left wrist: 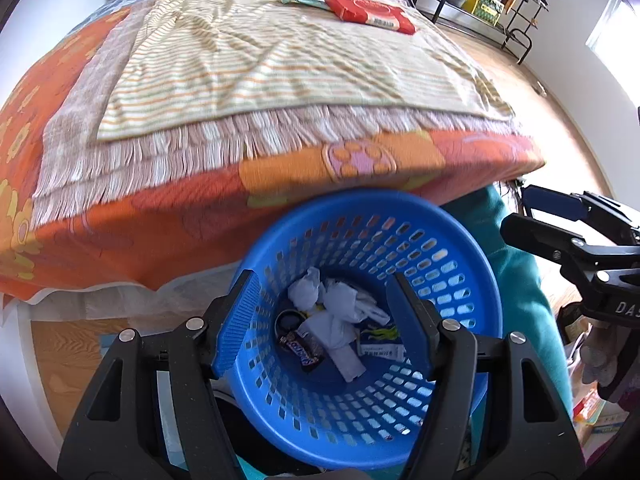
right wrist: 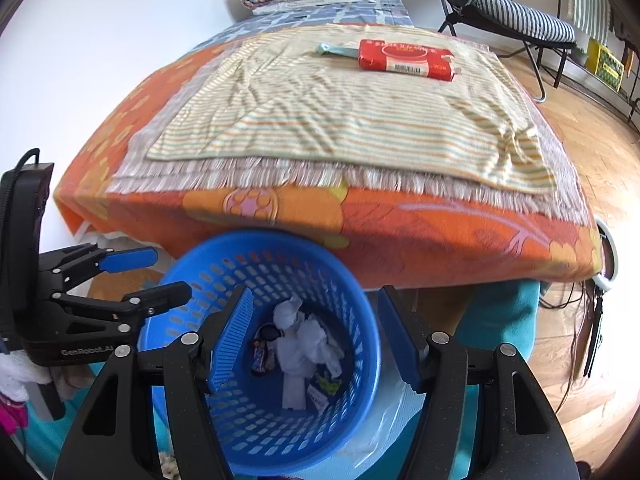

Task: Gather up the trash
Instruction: 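Move both open tools back over the tube and red box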

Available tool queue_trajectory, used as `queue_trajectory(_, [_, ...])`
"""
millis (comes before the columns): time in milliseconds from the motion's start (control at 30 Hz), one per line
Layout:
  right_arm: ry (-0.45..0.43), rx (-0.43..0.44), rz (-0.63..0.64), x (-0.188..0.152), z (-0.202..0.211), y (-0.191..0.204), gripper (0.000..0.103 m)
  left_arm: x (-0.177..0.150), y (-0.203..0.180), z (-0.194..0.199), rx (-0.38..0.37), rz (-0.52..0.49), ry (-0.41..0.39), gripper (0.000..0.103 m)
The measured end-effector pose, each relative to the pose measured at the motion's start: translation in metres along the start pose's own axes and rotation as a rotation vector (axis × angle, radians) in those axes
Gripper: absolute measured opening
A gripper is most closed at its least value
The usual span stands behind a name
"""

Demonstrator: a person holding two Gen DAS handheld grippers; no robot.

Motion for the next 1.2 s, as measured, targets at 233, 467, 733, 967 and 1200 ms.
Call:
queue_trajectory(233, [-0.056,-0.012,-0.005,0.026,0.001,-0.026,0.064,0.04,-0.007,0.005,-0.016,-0.022,-0.04,0.068])
queue_trajectory(467, [-0.157,-0.025,0.011,0.066,0.008,-0.061,0.064,0.094,-0.017,0.005,-0.044,-0.065,-0.085,0.068])
queue_trajectory(733, [-0.167,-0.033,0.045,0.123,-0.004,-0.106,0.064,0.164,-0.032,-0.008,-0.078,-0.118,-0.124,0.068])
queue_trajectory(967, [-0.13,0.048,0.005,0.173,-0.032,-0.146,0.064,0.231,-0.045,-0.028,-0.135,-0.13,-0.136,0.068])
queue_trajectory(1200, [-0.133,0.081,-0.046,0.225,-0.069,-0.19,0.064,0.296,-0.046,-0.062,-0.152,-0.117,-0.144,0.068])
Point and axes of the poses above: each gripper's, at about its wrist camera, not at the fingertips, and z roughly against the way its jaws point, y to its left, x to its top, the point moved 6 cm from there along -z, roughly the way its jaws point, and after that the axes turned 12 degrees about z, right-handed, at the moved point
